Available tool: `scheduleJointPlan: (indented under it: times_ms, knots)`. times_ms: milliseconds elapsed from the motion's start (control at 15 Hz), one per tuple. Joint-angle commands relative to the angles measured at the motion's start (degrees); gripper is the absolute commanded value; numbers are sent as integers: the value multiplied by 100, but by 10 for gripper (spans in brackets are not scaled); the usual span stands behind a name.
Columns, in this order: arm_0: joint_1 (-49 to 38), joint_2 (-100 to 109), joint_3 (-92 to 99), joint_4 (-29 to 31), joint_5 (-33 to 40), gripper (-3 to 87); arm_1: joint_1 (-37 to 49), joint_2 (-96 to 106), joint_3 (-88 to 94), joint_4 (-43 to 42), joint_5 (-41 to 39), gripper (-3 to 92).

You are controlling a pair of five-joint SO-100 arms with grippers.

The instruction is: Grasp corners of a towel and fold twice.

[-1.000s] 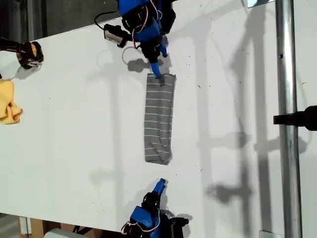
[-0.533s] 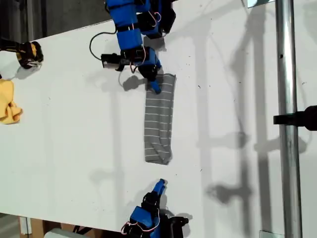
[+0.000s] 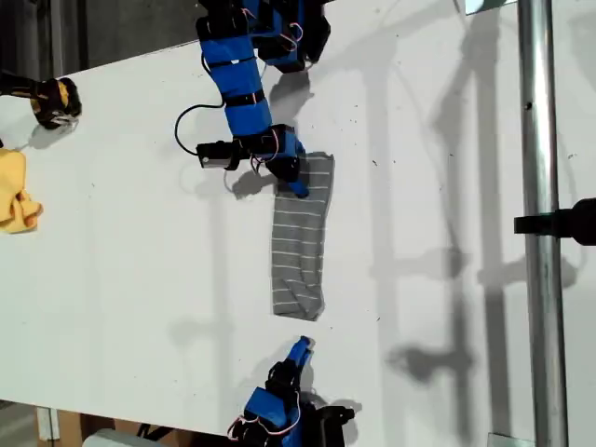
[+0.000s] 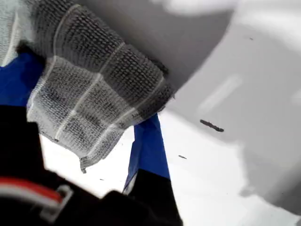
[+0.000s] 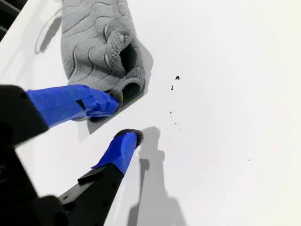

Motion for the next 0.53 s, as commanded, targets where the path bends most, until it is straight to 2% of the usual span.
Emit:
scheduleJointPlan:
  times_ms: [0,67,333,467]
  knots:
    - [70,44,-53,35,-70,120,53,501,123,-598,97,59]
    - [88,44,-53,44,-97,120,132,844,422,-598,193,20]
    - [35,44,-62,53,-79,120,352,3076,1802,-308,105,-1]
    - [-18,44,-70,35,-44,120,466,4570,2241,677,255,-1]
